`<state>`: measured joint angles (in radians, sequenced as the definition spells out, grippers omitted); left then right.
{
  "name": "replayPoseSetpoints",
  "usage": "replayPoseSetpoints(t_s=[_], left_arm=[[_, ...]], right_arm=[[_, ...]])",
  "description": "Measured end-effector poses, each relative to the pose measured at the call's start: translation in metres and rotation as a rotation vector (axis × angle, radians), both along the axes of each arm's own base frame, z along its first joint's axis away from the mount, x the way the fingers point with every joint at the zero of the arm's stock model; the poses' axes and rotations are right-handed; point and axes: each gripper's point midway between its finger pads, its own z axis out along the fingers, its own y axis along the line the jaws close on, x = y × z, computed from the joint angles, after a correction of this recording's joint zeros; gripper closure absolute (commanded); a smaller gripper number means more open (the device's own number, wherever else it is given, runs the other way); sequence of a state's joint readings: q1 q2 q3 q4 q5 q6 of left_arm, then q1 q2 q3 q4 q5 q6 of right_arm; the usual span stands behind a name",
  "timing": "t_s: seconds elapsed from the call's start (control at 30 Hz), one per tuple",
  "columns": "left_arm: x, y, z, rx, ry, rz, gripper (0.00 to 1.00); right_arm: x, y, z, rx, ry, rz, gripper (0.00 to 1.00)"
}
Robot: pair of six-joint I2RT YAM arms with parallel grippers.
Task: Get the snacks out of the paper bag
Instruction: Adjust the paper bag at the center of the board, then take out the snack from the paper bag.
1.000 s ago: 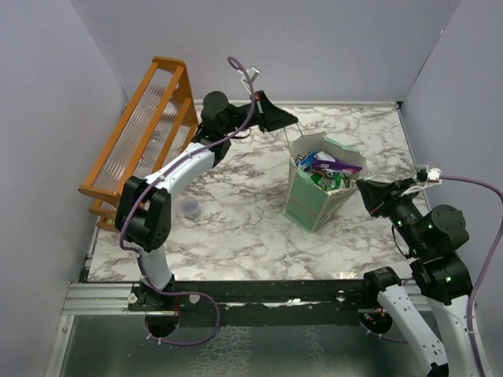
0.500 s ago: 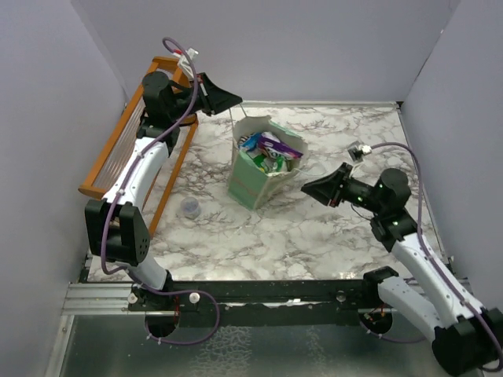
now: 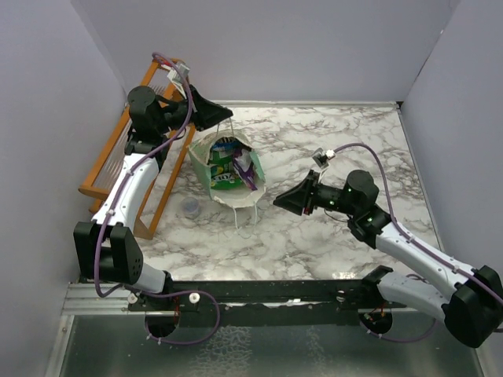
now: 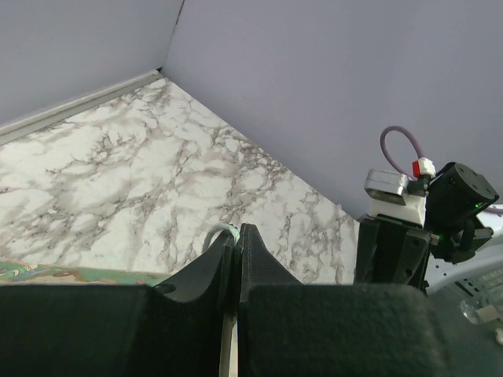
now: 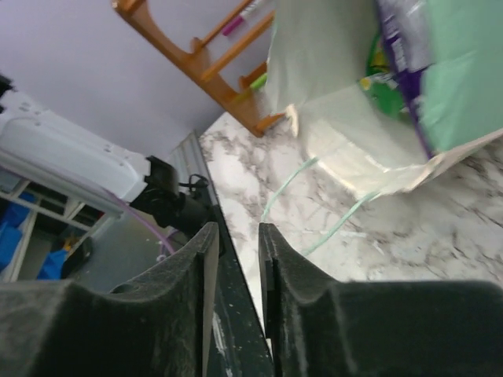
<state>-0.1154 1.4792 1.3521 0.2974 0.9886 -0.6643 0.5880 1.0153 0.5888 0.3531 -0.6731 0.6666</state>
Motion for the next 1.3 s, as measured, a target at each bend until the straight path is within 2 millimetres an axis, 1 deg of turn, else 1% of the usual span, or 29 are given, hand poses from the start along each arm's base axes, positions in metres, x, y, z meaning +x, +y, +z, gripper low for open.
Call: replayPoseSetpoints(t_s=[0.07, 0.23, 0.3, 0.33, 0.37, 0.43, 0.47, 0.53, 0.63, 0.7, 0.73, 0.8, 0.83, 0.93, 1.0, 1.1, 1.13, 1.2, 1.23, 1.27, 1.3], left_arm=[[-0.008, 0.000, -0.007, -0.005, -0.005, -0.013, 1.00], [-0.016, -0.006, -0.017, -0.025, 0.018, -0.035, 1.00], [-0.019, -0.010, -0.015, -0.032, 0.019, -0.046, 1.00], [-0.020, -0.013, -0.013, -0.037, 0.016, -0.049, 1.00], [-0.021, -0.015, -0.012, -0.040, 0.016, -0.050, 1.00], [-0.025, -0.020, -0.008, -0.048, 0.016, -0.053, 1.00], [-0.025, -0.022, -0.006, -0.052, 0.016, -0.051, 1.00], [-0.026, -0.025, -0.003, -0.061, 0.023, -0.046, 1.00], [-0.025, -0.029, 0.003, -0.078, 0.045, -0.032, 1.00], [-0.024, -0.030, 0.008, -0.086, 0.060, -0.022, 1.00], [-0.024, -0.031, 0.010, -0.085, 0.066, -0.020, 1.00], [-0.024, -0.031, 0.014, -0.078, 0.090, -0.011, 1.00], [-0.023, -0.031, 0.014, -0.074, 0.101, -0.004, 1.00], [-0.022, -0.028, 0.011, -0.068, 0.136, 0.023, 1.00], [-0.024, -0.027, 0.006, -0.066, 0.162, 0.039, 1.00], [-0.028, -0.026, 0.007, -0.070, 0.175, 0.045, 1.00], [-0.029, -0.025, 0.008, -0.072, 0.176, 0.048, 1.00], [-0.029, -0.025, 0.007, -0.071, 0.186, 0.055, 1.00], [-0.029, -0.025, 0.005, -0.068, 0.196, 0.059, 1.00], [-0.028, -0.024, 0.003, -0.066, 0.206, 0.063, 1.00], [-0.028, -0.024, 0.000, -0.061, 0.219, 0.067, 1.00]], right_arm=[[0.002, -0.004, -0.006, -0.026, 0.011, -0.032, 0.60], [0.002, -0.024, -0.016, -0.123, -0.026, -0.122, 0.48], [0.003, -0.031, -0.024, -0.183, -0.040, -0.144, 0.45], [0.003, -0.035, -0.035, -0.243, -0.035, -0.148, 0.44], [0.005, -0.035, -0.031, -0.246, -0.041, -0.151, 0.42], [0.007, -0.035, -0.039, -0.305, -0.032, -0.149, 0.39], [0.008, -0.033, -0.042, -0.331, -0.030, -0.146, 0.37], [0.003, -0.021, -0.046, -0.379, -0.040, -0.123, 0.36], [-0.008, 0.005, -0.048, -0.442, -0.077, -0.079, 0.33], [-0.007, 0.026, -0.047, -0.488, -0.117, -0.074, 0.29], [-0.005, 0.032, -0.045, -0.502, -0.132, -0.079, 0.29], [0.007, 0.040, -0.044, -0.543, -0.166, -0.120, 0.29], [0.019, 0.041, -0.041, -0.566, -0.187, -0.159, 0.29], [0.041, 0.038, -0.035, -0.615, -0.238, -0.241, 0.30], [0.051, 0.037, -0.033, -0.639, -0.263, -0.277, 0.32], [0.065, 0.039, -0.034, -0.682, -0.286, -0.317, 0.38], [0.071, 0.040, -0.036, -0.701, -0.295, -0.331, 0.44], [0.077, 0.040, -0.042, -0.730, -0.303, -0.344, 0.61], [0.078, 0.039, -0.045, -0.743, -0.306, -0.349, 0.62], [0.080, 0.036, -0.047, -0.758, -0.314, -0.359, 0.61], [0.081, 0.035, -0.048, -0.762, -0.316, -0.364, 0.58]])
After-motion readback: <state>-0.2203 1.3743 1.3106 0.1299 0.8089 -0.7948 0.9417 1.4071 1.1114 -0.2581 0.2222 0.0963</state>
